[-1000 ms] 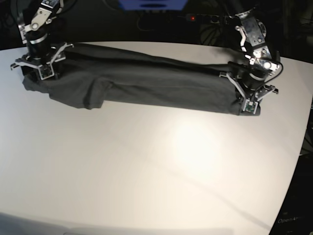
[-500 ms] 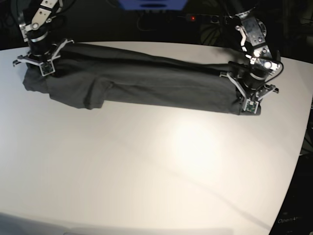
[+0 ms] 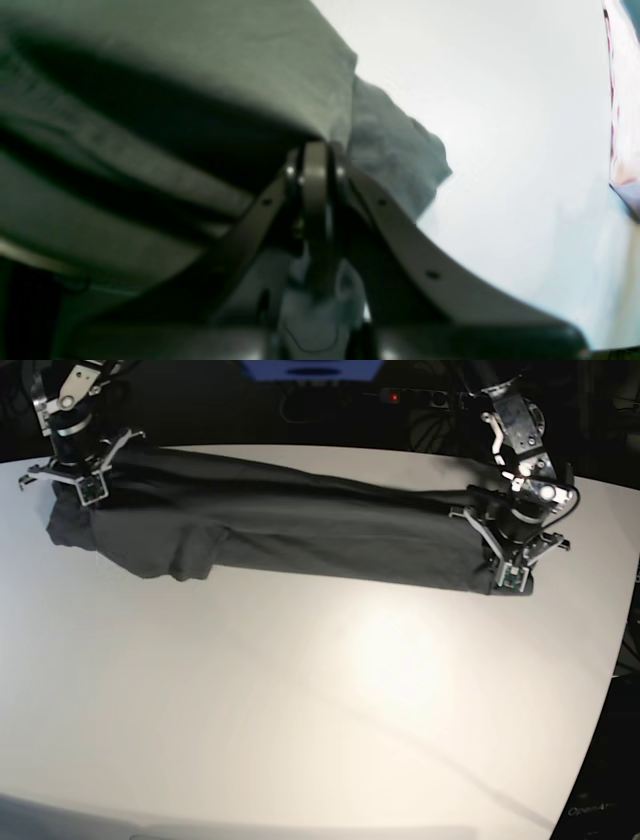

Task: Fold the T-shirt properly
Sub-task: 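Hold the hem on the collar edge and reposition the right gripper's grip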

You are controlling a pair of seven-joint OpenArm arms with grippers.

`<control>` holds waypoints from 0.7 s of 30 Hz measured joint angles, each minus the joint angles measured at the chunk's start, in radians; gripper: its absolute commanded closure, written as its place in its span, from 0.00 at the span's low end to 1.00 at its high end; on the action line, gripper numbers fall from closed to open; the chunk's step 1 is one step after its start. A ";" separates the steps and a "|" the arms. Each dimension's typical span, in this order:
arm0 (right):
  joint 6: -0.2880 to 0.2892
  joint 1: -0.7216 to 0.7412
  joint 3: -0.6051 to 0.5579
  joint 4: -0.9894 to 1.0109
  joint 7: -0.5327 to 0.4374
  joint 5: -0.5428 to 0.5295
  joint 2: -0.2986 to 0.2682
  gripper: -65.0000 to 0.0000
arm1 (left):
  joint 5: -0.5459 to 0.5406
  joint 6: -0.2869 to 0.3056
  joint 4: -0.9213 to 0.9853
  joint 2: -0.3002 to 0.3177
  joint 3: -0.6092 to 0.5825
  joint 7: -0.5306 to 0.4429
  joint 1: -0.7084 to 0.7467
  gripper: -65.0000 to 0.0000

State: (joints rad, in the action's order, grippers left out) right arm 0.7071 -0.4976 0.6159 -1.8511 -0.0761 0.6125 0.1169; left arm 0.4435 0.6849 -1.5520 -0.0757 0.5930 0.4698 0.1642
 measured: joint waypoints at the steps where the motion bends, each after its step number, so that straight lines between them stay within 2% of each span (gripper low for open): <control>1: 0.000 -0.006 0.000 -0.006 -0.002 -0.001 0.000 0.99 | 0.000 0.000 0.000 0.000 0.000 0.000 0.000 0.96; 21: 0.000 -0.127 0.001 -0.014 -0.021 -0.013 0.002 0.99 | 0.000 0.000 0.000 0.002 0.000 0.000 0.000 0.96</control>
State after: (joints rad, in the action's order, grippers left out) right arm 0.7071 -0.6247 0.6167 -1.8656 -0.0967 0.5999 0.1188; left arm 0.4435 0.6849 -1.5520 -0.0742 0.5930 0.4702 0.1642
